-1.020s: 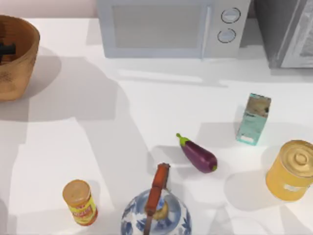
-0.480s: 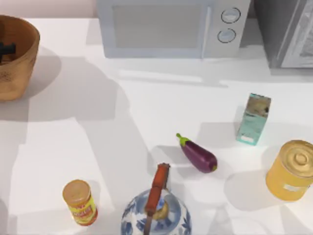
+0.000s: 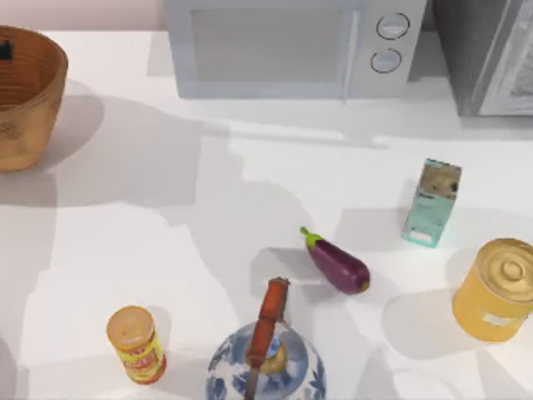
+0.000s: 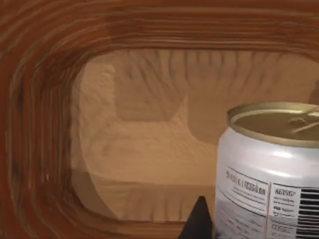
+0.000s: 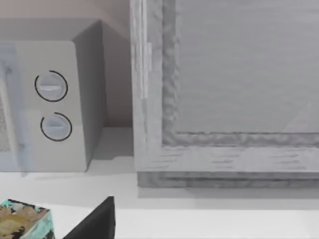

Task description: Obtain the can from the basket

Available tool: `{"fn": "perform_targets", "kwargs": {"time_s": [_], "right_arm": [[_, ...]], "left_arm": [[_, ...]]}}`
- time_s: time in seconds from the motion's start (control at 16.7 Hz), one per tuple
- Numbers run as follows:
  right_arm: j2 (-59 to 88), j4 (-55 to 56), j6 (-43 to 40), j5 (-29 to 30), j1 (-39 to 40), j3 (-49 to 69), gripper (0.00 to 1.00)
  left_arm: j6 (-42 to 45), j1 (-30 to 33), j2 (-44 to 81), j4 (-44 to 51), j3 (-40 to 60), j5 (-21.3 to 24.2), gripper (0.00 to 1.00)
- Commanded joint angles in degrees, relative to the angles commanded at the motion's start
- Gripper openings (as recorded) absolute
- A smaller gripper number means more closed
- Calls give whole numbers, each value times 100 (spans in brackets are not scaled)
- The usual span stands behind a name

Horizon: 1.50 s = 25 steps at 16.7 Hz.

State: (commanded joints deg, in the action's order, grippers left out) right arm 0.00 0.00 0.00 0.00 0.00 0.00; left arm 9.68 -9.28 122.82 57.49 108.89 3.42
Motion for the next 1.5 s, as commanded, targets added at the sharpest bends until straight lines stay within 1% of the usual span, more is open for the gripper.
{"fn": "perform_targets", "kwargs": {"time_s": [0.24, 0.72, 0.96, 1.08, 1.26, 1.38, 1.5], "right_arm": [[0, 0, 0, 0, 0, 0, 100], [0, 0, 0, 0, 0, 0, 100], [0, 0, 0, 0, 0, 0, 100], [0, 0, 0, 0, 0, 0, 100], [0, 0, 0, 0, 0, 0, 100], [0, 0, 0, 0, 0, 0, 100], [0, 0, 0, 0, 0, 0, 100]], "left_arm": [[-184, 158, -2259, -984, -2013, -59, 0], [-618, 556, -7819, -3238, -6926, -195, 0], [-802, 738, -10217, -4393, -8997, -262, 0], [-872, 814, -11098, -4908, -9777, -292, 0], [-943, 895, -11960, -5497, -10577, -326, 0], [-965, 923, -12234, -5711, -10843, -340, 0], [-968, 927, -12282, -5749, -10890, -342, 0]]}}
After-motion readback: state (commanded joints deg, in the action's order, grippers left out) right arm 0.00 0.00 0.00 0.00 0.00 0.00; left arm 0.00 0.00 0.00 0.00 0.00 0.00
